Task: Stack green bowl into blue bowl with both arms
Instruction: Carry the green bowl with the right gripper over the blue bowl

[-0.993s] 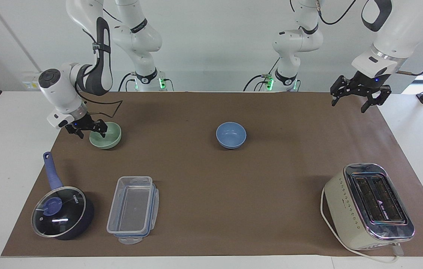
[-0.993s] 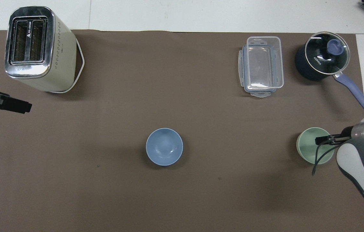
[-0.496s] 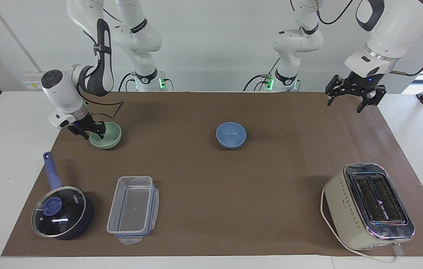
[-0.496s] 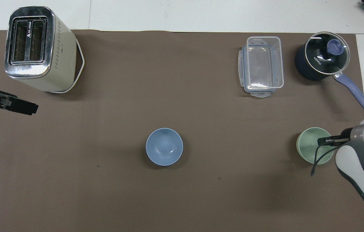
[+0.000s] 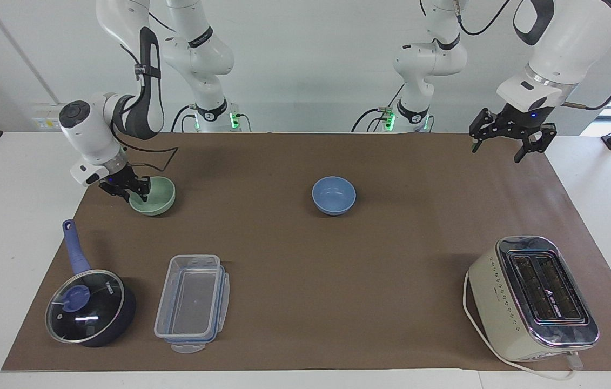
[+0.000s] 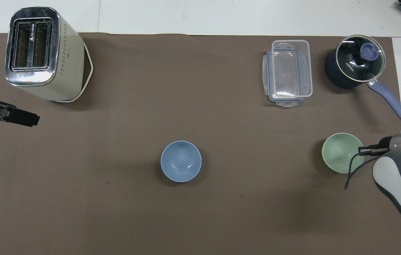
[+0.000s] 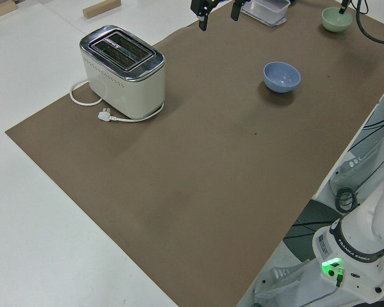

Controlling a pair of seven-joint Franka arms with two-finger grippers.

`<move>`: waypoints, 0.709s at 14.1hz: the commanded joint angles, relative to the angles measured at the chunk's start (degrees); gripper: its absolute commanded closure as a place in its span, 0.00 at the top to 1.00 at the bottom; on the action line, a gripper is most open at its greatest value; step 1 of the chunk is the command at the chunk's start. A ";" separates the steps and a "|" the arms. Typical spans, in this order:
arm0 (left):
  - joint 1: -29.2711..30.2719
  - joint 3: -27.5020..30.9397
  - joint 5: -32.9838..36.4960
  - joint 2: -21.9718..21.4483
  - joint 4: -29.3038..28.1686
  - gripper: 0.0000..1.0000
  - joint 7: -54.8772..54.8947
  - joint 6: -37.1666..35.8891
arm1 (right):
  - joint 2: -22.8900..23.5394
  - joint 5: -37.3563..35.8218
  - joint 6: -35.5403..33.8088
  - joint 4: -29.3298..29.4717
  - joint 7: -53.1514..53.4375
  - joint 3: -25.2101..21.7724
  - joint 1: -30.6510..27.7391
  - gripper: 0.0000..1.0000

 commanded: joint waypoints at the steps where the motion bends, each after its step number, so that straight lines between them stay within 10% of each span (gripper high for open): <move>1: -0.24 0.50 0.62 0.21 1.16 1.00 -2.23 -1.60 | -1.68 0.70 -11.22 7.47 -0.61 1.16 1.07 0.00; 10: -0.15 0.50 0.62 0.21 1.16 1.00 -1.97 -1.51 | -1.07 8.43 -21.47 19.98 4.29 4.85 11.17 0.00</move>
